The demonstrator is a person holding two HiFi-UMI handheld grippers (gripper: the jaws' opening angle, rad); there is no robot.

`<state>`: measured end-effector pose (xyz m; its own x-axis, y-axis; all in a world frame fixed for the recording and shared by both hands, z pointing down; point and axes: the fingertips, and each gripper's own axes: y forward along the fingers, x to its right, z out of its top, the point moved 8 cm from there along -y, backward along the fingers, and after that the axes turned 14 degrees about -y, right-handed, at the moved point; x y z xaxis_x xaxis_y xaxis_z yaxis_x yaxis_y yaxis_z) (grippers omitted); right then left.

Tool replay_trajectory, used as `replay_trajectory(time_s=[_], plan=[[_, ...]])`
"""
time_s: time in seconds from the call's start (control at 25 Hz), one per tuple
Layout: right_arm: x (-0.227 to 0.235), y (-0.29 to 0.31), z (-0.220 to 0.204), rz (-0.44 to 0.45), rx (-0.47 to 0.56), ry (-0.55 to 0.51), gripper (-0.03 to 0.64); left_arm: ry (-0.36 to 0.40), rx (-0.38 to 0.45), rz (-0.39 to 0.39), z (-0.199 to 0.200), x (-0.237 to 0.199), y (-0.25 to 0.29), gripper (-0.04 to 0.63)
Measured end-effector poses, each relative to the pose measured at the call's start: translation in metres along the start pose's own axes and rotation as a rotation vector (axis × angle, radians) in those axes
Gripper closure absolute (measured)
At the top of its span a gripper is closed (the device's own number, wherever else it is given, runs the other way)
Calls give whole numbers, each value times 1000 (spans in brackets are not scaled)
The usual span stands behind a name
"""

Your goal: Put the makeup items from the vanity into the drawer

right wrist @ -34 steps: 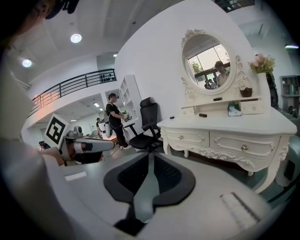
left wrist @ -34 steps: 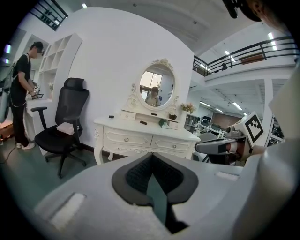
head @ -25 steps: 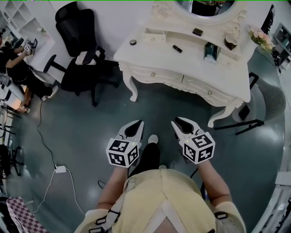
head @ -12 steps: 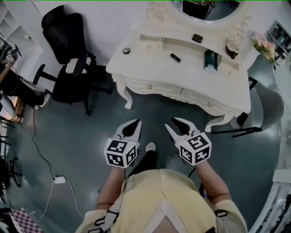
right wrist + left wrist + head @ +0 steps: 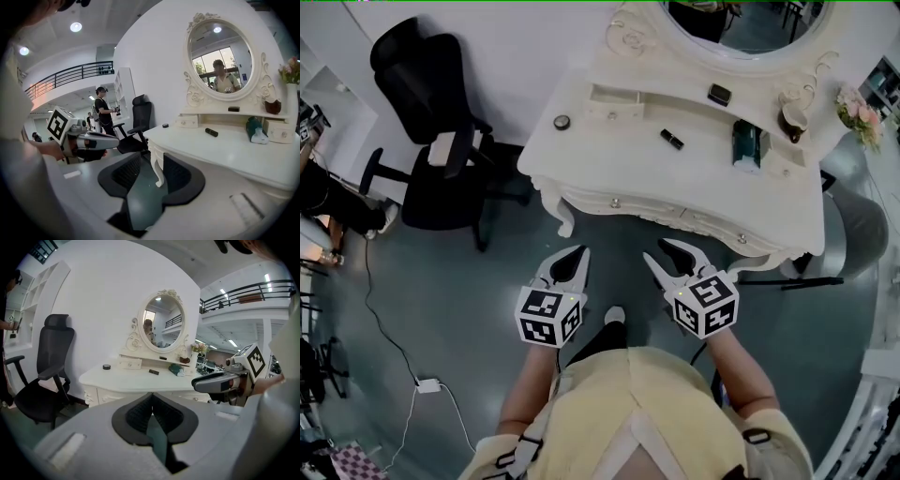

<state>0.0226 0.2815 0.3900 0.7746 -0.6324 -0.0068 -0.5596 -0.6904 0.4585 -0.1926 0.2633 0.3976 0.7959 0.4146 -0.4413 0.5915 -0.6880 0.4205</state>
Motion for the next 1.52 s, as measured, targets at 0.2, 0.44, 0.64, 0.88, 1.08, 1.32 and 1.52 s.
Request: replay_trajectory(time_s=[0.2,0.44,0.64,0.88,1.08,1.32,1.52], plan=[[22,26,13,-35,-11,-11,472,20,-10,-10,16,-21,17,592],[59,40,26,-106,-20,-69,471,42,-18,-8,30,-36,45,592],[98,51,30,-144,-39,-129,471,18,-8,-4,39,-37,76,592],[151,72,33,-122,-61,-138,471,-25,-8,1,55,-32,121,592],[195,93,30,-96,-93,-150,471,-36,-11,20,71,-29,163,592],[241,114,21,-82,-135,-157,471,-38,-17,50,86,-25,197,592],[268,135,13,-62,-168,-170,471,-43,-27,80,92,-25,220,592]])
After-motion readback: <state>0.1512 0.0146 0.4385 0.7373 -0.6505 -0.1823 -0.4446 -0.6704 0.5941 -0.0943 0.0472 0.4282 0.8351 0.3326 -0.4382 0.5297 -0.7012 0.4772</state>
